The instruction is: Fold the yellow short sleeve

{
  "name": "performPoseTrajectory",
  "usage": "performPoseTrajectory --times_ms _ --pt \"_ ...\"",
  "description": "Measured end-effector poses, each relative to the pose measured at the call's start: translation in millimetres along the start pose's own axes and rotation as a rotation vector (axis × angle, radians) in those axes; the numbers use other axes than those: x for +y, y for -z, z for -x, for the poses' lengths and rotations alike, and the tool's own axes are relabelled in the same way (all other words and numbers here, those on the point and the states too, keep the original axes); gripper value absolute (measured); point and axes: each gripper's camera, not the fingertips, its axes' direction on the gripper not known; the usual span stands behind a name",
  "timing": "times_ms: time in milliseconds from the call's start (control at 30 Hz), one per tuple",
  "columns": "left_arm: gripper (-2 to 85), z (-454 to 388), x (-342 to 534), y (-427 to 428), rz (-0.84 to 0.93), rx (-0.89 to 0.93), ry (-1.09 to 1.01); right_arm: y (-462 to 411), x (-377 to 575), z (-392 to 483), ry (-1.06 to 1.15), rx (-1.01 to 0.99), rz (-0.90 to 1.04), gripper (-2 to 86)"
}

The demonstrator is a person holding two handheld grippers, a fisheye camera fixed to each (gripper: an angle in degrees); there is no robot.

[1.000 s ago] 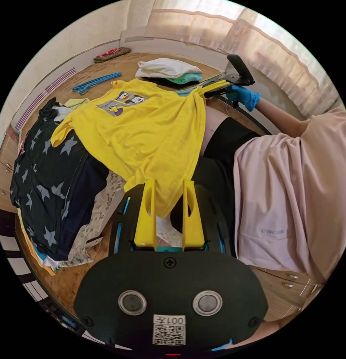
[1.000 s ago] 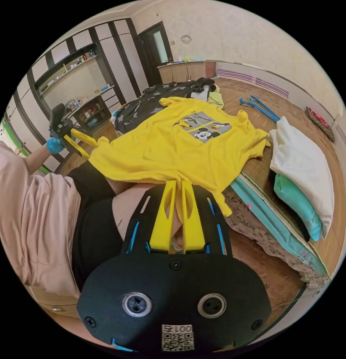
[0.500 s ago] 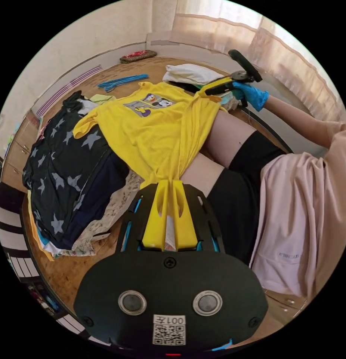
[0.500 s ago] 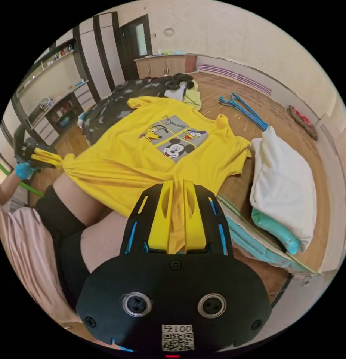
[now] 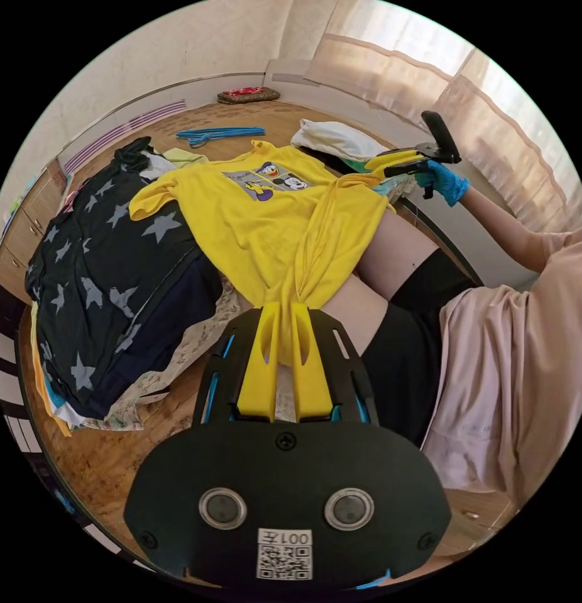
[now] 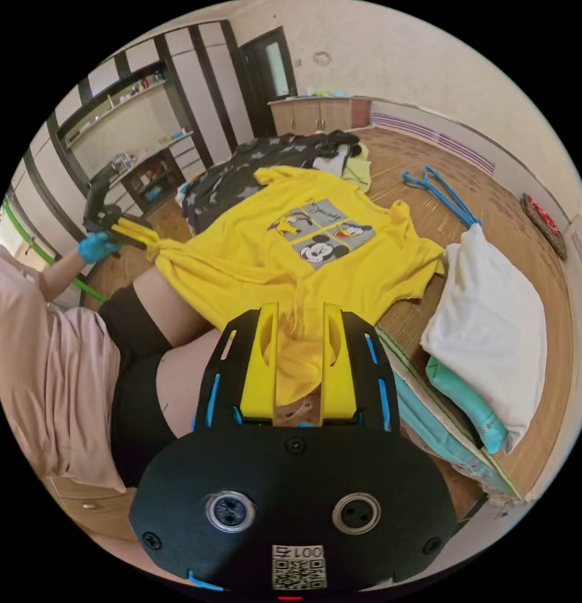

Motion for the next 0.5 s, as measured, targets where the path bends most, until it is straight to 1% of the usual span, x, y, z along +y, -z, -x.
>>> performPoseTrajectory --times_ms 67,133,300,400,500 --pt "1.5 2.5 3.7 4.5 -0.013 0.036 0.002 -14.7 -2.4 5.8 0.021 0.035 0.049 8.9" --pt "3.4 2.7 6.0 10.5 -0.023 0.053 -0.003 -21.5 -3.3 5.0 0.012 0.04 0.053 8.2" --pt "7.9 -3.5 6.1 13.1 0.002 0.057 -0.037 -30.0 -3.0 -5.4 -0.032 0.044 0.06 3.8" --pt "7.7 -7.1 0.9 0.6 0.045 -0.042 -0.034 -25.0 -0.7 -8.9 -0.063 0.074 0.026 2.1" --pt "3.5 -10.1 -3.9 -14.2 0.065 -0.153 -0.042 -13.2 3.8 -7.4 -0.079 0.12 -0.01 1.4"
